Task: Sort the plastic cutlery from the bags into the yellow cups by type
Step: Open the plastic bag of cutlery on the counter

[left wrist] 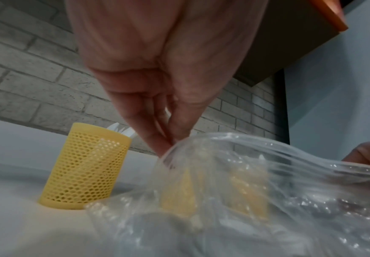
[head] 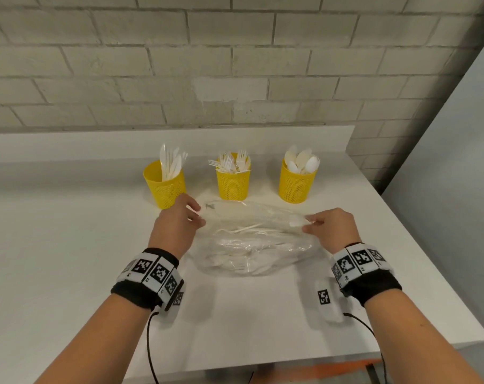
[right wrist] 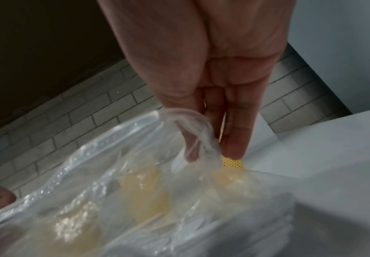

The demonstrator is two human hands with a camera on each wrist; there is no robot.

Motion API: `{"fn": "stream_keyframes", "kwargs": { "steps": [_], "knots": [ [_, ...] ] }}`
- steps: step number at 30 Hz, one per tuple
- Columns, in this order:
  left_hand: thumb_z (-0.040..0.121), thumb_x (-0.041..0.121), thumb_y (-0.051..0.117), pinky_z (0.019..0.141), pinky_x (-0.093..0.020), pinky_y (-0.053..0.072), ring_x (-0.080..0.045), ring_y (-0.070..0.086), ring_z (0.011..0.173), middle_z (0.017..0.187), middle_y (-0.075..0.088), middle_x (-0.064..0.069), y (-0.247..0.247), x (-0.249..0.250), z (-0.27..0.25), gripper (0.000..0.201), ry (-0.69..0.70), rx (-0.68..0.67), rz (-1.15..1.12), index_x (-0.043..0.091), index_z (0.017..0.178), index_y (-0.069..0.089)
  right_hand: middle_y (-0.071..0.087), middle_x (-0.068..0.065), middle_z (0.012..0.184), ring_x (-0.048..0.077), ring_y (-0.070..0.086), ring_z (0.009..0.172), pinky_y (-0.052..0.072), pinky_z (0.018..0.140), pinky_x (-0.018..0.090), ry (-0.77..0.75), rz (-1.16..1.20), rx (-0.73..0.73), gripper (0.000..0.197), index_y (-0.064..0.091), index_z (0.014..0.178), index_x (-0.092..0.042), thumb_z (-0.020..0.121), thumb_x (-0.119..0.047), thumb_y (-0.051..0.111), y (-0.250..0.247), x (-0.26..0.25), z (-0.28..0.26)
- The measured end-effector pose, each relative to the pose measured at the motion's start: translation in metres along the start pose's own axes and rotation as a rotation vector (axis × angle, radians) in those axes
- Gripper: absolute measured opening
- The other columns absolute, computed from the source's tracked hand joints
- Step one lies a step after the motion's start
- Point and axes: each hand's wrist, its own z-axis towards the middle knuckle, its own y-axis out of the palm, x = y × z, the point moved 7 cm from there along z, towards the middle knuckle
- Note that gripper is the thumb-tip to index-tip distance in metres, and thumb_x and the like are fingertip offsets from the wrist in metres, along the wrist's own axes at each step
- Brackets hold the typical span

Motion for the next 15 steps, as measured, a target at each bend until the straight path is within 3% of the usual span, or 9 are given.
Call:
{"fn": "stream_keyframes", "kwargs": {
  "steps": [2, 4, 6, 8, 11, 13, 15],
  "knots": [
    [0.081, 0.006, 0.068, 0.068, -0.031, 0.041, -0.024, 0.059, 0.076, 0.087, 0.065, 0.003, -0.009, 0.001, 0.004, 0.023, 0.039, 0.058, 0.011, 0.02, 0.08, 0.05, 0.074, 0.011, 0.088, 0.025, 0.066, 0.091, 0.048, 0.091, 0.029, -0.049, 0.069, 0.038, 0.04, 0.062, 0.118, -0.015, 0.08, -0.018, 0.073, -0.006, 0.001, 0.001],
    [0.079, -0.004, 0.063, 0.073, -0.03, 0.042, -0.025, 0.061, 0.082, 0.098, 0.063, -0.001, -0.017, 0.003, 0.009, 0.027, 0.112, 0.099, 0.065, 0.02, 0.071, 0.055, 0.073, 0.014, 0.078, 0.03, 0.067, 0.077, 0.053, 0.083, 0.039, -0.083, 0.153, 0.091, 0.024, 0.053, 0.105, -0.013, 0.085, -0.015, 0.067, -0.014, 0.004, 0.002],
    [0.081, -0.009, 0.057, 0.08, -0.03, 0.043, -0.023, 0.061, 0.091, 0.102, 0.064, -0.004, -0.017, 0.006, 0.011, 0.033, 0.174, 0.066, 0.102, 0.019, 0.067, 0.066, 0.072, 0.014, 0.075, 0.032, 0.066, 0.072, 0.054, 0.075, 0.041, -0.135, 0.158, 0.109, 0.017, 0.044, 0.092, -0.012, 0.09, -0.016, 0.06, -0.017, 0.003, 0.002],
    [0.084, -0.011, 0.049, 0.086, -0.034, 0.047, -0.024, 0.062, 0.097, 0.106, 0.065, -0.007, -0.003, 0.003, 0.011, 0.04, 0.173, -0.046, 0.177, 0.02, 0.083, 0.074, 0.07, 0.015, 0.074, 0.032, 0.063, 0.071, 0.048, 0.069, 0.036, -0.169, 0.094, 0.082, 0.017, 0.044, 0.086, -0.014, 0.091, -0.019, 0.059, -0.012, 0.005, 0.004],
    [0.084, -0.011, 0.045, 0.093, -0.034, 0.044, -0.026, 0.06, 0.106, 0.123, 0.059, -0.009, 0.022, -0.004, 0.007, 0.05, 0.126, -0.197, 0.28, 0.018, 0.119, 0.065, 0.069, 0.013, 0.08, 0.027, 0.056, 0.077, 0.04, 0.067, 0.03, -0.158, 0.015, 0.061, 0.017, 0.053, 0.076, -0.022, 0.083, -0.019, 0.068, -0.003, 0.013, 0.011],
    [0.088, -0.001, 0.054, 0.094, -0.034, 0.043, -0.027, 0.059, 0.109, 0.129, 0.05, -0.009, 0.03, -0.001, 0.005, 0.044, 0.12, -0.217, 0.284, 0.014, 0.129, 0.056, 0.067, 0.009, 0.085, 0.024, 0.054, 0.087, 0.037, 0.073, 0.025, -0.212, -0.063, 0.094, 0.011, 0.064, 0.076, -0.019, 0.078, -0.01, 0.072, 0.001, 0.01, 0.012],
    [0.082, 0.019, 0.072, 0.09, -0.035, 0.046, -0.028, 0.058, 0.106, 0.13, 0.04, -0.008, 0.038, 0.002, 0.002, 0.059, 0.105, -0.261, 0.301, 0.012, 0.134, 0.045, 0.061, 0.006, 0.085, 0.023, 0.053, 0.087, 0.04, 0.074, 0.027, -0.331, -0.123, 0.117, 0.017, 0.067, 0.082, -0.012, 0.077, 0.004, 0.065, 0.007, -0.001, 0.01]
  ]
}}
